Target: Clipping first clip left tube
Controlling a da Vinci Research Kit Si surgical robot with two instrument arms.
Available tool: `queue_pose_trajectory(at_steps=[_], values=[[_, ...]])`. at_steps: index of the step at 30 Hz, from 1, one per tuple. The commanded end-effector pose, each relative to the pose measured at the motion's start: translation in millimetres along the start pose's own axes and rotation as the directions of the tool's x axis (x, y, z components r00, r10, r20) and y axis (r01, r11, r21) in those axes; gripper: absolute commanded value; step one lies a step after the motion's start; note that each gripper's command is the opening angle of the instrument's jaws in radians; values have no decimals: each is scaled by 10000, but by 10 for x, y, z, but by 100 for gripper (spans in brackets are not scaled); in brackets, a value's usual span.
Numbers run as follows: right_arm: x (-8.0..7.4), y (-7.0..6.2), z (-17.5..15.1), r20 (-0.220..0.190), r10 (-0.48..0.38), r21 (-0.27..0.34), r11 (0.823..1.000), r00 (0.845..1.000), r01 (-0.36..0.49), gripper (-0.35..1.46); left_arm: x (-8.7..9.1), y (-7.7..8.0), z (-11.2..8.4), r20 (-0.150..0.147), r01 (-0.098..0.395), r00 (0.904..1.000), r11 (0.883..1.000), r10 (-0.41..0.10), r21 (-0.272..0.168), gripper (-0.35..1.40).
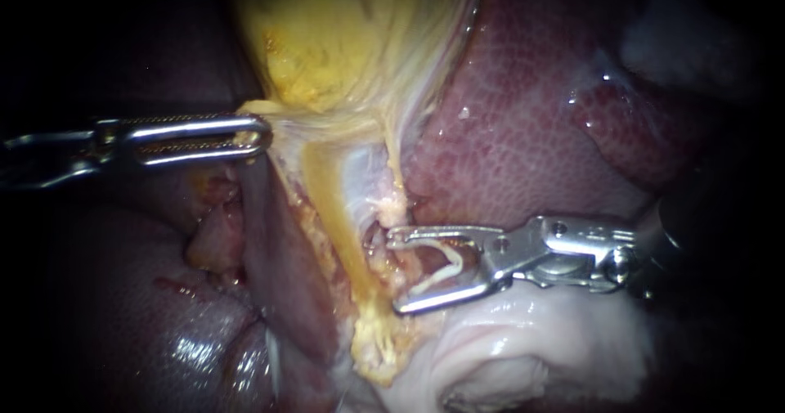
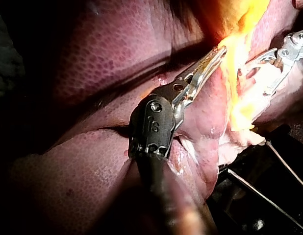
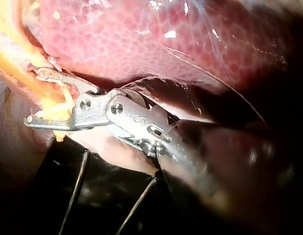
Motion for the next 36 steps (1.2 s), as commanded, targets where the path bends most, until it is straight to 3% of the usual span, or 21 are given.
queue_pose_trajectory(at_steps=[1,12,27,36], values=[[-2,2,3,11,25,14,10000,10000,-25,60,-1,-2,0,-7,1,10000,10000,-1,24,-35],[-25,10,37,179,225,270,9994,9996,-230,60,-2,-7,1,-19,4,10000,10000,-3,89,-35],[-33,-21,53,458,717,1248,9892,9964,-769,60,1,6,4,-44,-8,10000,9998,9,203,-35],[-37,-22,74,551,882,1533,9835,9946,-957,60,1,5,8,-54,-7,10000,9996,9,266,-35]])
